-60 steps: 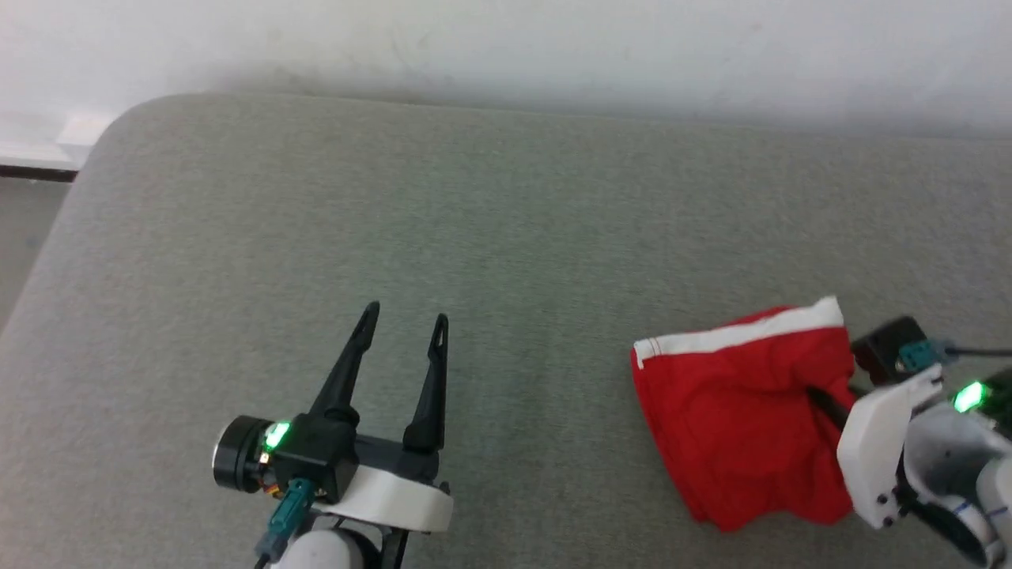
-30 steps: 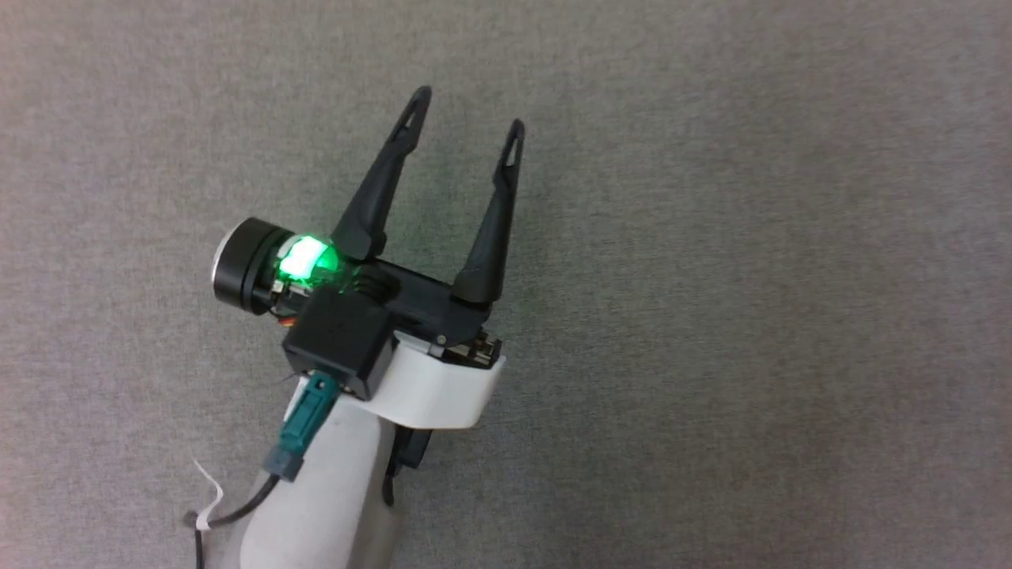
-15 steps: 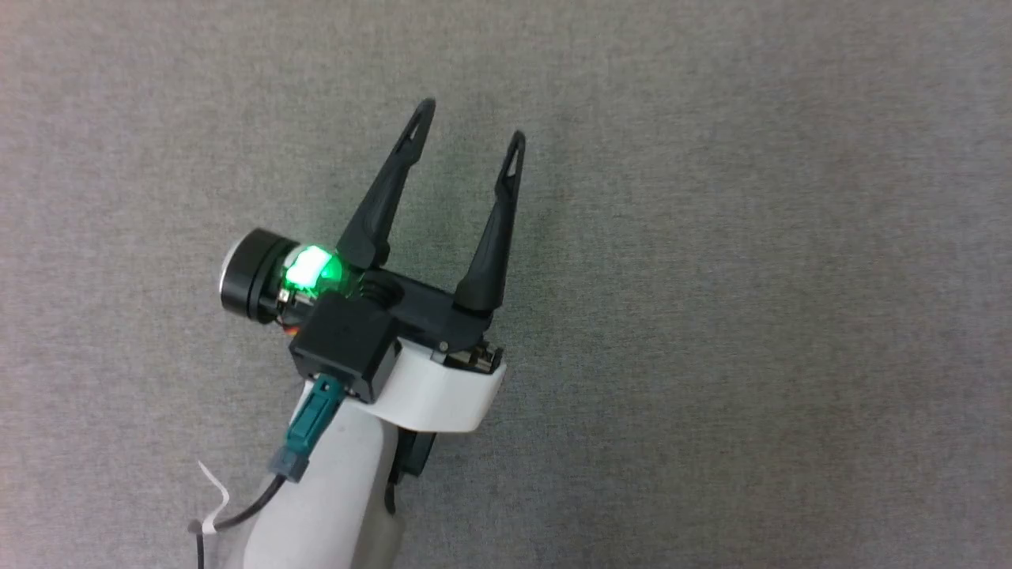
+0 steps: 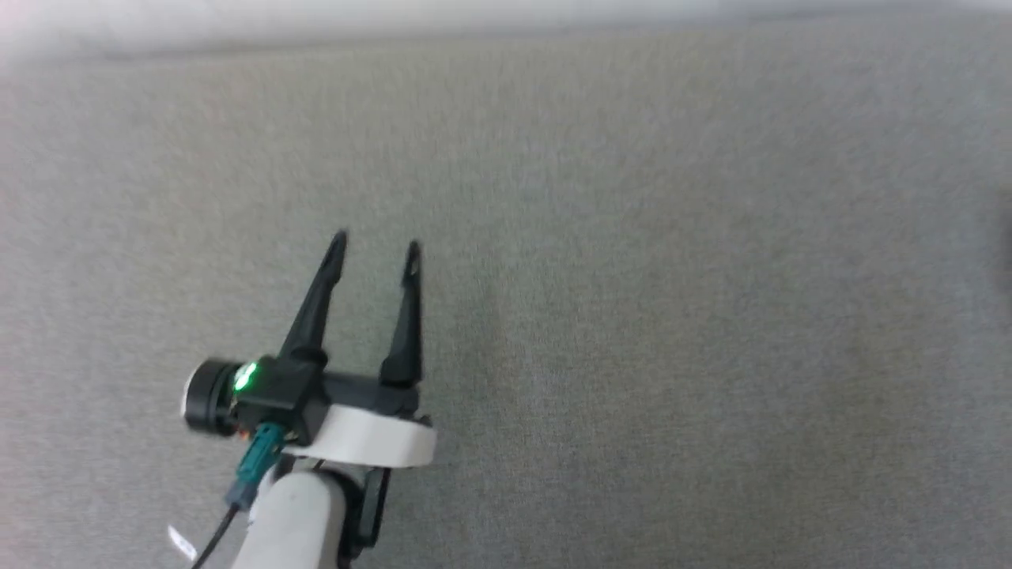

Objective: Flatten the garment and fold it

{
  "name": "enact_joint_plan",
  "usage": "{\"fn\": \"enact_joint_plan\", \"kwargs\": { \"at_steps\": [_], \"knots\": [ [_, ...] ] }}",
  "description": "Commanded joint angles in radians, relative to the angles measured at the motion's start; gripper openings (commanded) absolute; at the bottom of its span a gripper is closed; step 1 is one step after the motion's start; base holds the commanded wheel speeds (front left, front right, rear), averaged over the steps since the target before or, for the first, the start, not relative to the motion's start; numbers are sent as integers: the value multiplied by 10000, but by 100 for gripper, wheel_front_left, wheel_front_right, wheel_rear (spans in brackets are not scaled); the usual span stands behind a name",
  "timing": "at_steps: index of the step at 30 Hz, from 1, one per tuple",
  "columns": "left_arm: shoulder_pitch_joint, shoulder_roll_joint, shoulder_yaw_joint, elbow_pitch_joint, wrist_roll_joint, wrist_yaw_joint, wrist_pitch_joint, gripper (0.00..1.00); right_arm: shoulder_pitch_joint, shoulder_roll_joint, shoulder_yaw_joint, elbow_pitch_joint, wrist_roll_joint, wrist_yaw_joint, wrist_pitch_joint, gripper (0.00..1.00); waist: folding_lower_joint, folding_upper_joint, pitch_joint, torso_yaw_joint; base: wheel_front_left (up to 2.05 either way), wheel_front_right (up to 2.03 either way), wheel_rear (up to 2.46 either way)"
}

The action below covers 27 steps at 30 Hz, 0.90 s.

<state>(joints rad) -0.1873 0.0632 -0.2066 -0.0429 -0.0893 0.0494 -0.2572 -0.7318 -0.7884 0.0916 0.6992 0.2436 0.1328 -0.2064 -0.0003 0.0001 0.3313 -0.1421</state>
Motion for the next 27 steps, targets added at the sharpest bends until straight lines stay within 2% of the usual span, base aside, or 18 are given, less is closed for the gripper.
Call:
{"fn": "enact_joint_plan", "kwargs": {
  "at_steps": [1, 10, 14, 18, 23, 27],
  "knots": [
    [237, 72, 225, 115, -84, 87, -46, 100, 296, 527, -167, -512, 133, -21, -163, 100, 3, -1, -1304, 59, 0, 0, 0],
    [1243, 60, 896, 254, -273, 397, -46, 100, 2995, 3349, -1419, -4088, 149, -21, -419, 100, 3, -1, -2145, 365, 0, 0, 0],
    [1567, 40, 911, 224, -247, 435, -46, 100, 4321, 4530, -1532, -5361, -86, -21, -415, 100, 3, -1, -2304, 566, 0, 0, 0],
    [1764, 28, 809, 305, -141, 400, -46, 100, 5477, 5509, -1519, -5902, -170, -21, -325, 100, 3, -1, -2395, 801, 0, 0, 0],
    [1969, -7, 616, 587, -55, 405, -46, 100, 6649, 6706, -1667, -5854, -136, -21, -386, 100, 3, -1, -2492, 1071, 0, 0, 0],
    [2087, -33, 559, 736, -30, 524, -46, 100, 6987, 7017, -1611, -5817, -235, -21, -443, 100, 3, -1, -2497, 1104, 0, 0, 0]
  ]
}}
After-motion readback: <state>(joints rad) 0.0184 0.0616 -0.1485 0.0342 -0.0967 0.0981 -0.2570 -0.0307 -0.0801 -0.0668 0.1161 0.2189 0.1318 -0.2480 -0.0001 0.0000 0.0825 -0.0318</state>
